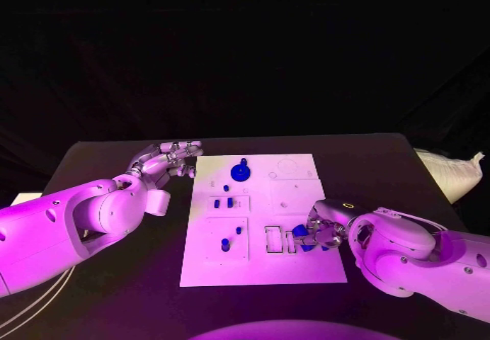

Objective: Assemble the parts on the task board

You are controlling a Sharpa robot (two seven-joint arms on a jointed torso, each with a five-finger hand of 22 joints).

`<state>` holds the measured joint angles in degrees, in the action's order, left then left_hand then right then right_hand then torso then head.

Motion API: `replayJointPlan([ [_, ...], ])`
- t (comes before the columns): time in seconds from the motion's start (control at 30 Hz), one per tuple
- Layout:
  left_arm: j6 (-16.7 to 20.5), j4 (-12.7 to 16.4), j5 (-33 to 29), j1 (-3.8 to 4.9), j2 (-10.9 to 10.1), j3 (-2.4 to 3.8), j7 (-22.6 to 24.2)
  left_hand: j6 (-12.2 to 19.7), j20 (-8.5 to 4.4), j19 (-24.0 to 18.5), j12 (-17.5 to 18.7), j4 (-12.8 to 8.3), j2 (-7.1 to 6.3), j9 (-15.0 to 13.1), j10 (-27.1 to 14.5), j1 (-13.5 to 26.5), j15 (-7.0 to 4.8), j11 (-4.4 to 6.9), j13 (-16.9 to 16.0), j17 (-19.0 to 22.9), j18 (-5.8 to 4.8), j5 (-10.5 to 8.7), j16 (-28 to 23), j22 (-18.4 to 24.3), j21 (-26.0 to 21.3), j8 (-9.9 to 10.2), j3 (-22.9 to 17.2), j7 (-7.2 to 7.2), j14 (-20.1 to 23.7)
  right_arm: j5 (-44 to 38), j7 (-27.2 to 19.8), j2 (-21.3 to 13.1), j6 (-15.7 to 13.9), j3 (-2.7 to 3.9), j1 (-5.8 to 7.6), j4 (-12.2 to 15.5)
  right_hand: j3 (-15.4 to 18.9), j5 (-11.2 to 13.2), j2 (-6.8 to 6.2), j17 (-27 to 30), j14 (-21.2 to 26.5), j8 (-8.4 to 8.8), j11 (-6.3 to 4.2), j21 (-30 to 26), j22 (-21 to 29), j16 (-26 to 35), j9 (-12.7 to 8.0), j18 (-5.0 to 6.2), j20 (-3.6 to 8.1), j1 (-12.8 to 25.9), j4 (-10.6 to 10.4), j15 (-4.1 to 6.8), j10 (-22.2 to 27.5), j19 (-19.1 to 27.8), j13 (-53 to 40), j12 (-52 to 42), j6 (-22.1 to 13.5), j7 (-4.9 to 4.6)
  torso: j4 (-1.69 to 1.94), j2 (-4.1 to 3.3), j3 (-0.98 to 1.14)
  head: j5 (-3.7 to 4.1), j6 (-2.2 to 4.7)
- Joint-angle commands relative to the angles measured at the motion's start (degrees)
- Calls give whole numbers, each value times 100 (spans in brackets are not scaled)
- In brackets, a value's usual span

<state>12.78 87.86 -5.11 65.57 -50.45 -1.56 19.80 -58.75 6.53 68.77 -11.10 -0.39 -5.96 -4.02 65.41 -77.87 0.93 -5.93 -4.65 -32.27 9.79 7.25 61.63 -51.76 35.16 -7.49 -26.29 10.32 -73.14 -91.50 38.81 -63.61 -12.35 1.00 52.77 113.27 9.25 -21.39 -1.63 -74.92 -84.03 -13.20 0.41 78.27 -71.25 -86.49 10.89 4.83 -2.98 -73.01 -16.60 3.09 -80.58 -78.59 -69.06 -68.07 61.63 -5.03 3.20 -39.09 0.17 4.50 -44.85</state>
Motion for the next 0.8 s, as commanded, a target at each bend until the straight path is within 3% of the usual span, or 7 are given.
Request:
replayJointPlan([
  [0.03, -130, 19, 13, 0, -1, 3, 10, 40, 8, 15, -40, 15, -25, 8, -53, -10, -3, 3, 8, 6, 64, 15, -27, 9, -34, -22, 33, 1, 55, -6, 0, -50, -395, -31, -55, 47, -16, -233, 144, -793, -466, -67, -24, 26, -26, -29, 78, -64, 7, -88, 6, 46, -67, -46, -123, -93, 40, 37, 2, 4, 10, -5, 7],
  [0.13, -133, 15, 13, -4, -2, 2, 9, 40, 8, 15, -40, 15, -25, 8, -53, -10, -3, 3, 8, 6, 64, 15, -27, 9, -34, -22, 33, 1, 55, 114, -124, -125, -845, -3, -45, 156, -10, -643, 178, -841, -475, -103, -44, 55, -72, -53, 130, -73, 21, -128, 1, 61, -85, -74, -185, -123, 64, 58, 7, 11, 5, 1, 10],
  [0.27, -136, 11, 13, -14, 3, 2, 9, 40, 8, 15, -40, 15, -25, 8, -53, -10, -3, 3, 8, 6, 64, 15, -27, 9, -34, -22, 33, 1, 55, 410, -236, -179, -1131, 23, -10, 286, 2, -717, 185, -865, -480, -115, -51, 69, -94, -64, 153, -78, 26, -128, -1, 66, -95, -87, -211, -135, 72, 65, 13, 6, 3, 5, 35],
  [0.8, -148, 21, 13, -24, 13, 2, 4, 40, 8, 15, -40, 15, -25, 8, -53, -10, -3, 3, 8, 6, 64, 15, -27, 9, -34, -22, 33, 1, 55, 1158, -157, 205, -520, 33, 0, 273, 94, -728, 234, -857, -477, -148, -59, 62, -85, -62, 221, -75, 33, 40, -18, 72, -93, -77, -225, -97, 100, 78, 17, -6, -3, -21, 26],
])
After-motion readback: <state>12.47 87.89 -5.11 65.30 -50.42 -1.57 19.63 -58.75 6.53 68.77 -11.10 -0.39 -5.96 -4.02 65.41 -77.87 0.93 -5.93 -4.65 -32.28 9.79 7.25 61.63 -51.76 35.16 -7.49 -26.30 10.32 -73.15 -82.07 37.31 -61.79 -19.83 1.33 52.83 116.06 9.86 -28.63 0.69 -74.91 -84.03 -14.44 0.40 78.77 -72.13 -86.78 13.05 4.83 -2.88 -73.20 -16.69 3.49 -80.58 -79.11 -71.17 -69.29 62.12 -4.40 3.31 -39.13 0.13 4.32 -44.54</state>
